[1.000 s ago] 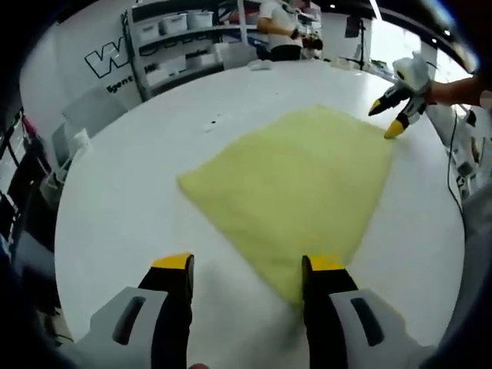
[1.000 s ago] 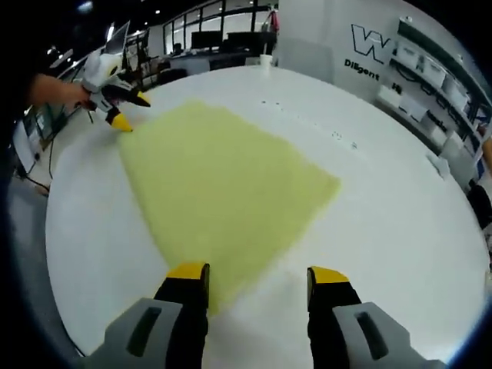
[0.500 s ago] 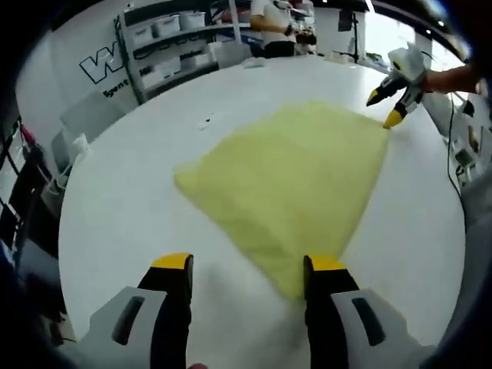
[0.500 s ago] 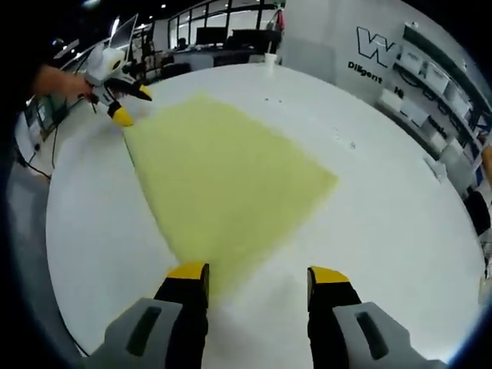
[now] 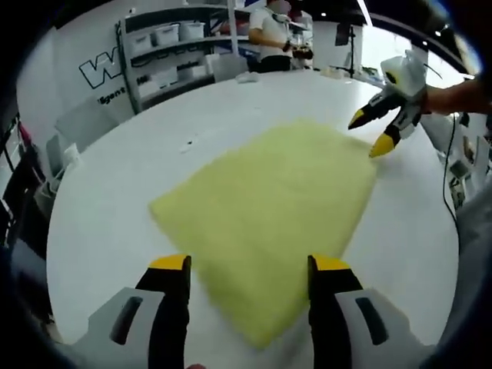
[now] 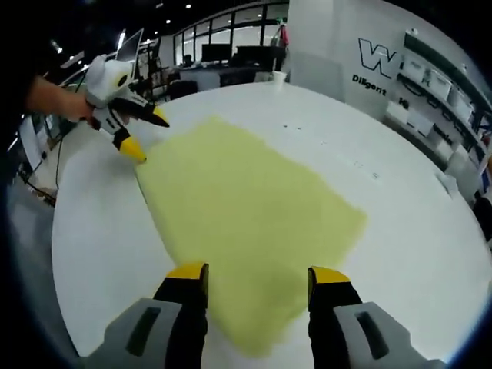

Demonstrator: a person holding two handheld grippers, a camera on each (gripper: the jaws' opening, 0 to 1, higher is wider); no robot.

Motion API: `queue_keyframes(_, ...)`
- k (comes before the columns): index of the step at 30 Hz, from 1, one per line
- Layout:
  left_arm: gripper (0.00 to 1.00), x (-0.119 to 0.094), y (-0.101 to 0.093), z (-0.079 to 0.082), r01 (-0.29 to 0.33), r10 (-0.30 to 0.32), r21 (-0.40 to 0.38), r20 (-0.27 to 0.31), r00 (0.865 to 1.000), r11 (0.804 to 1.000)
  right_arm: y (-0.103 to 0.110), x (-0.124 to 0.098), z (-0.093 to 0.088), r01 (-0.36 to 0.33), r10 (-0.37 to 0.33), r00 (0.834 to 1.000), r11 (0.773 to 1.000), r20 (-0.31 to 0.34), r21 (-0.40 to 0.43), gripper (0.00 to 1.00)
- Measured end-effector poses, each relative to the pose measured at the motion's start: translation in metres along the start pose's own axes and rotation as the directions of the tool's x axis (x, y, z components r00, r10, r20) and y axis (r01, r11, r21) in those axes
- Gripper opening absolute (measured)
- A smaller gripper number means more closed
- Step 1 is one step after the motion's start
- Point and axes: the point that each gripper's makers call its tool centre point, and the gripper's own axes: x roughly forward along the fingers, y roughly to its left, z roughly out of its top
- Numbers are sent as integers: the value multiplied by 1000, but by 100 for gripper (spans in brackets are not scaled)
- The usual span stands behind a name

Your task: Fold the garment on the visible template until the final outline fits inside the template.

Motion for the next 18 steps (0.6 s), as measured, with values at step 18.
queue_keyframes(18,67,14,-12,0,39,-38,42,-18,999,998,52,40,22,-94,93,995,994,-21,-57,49)
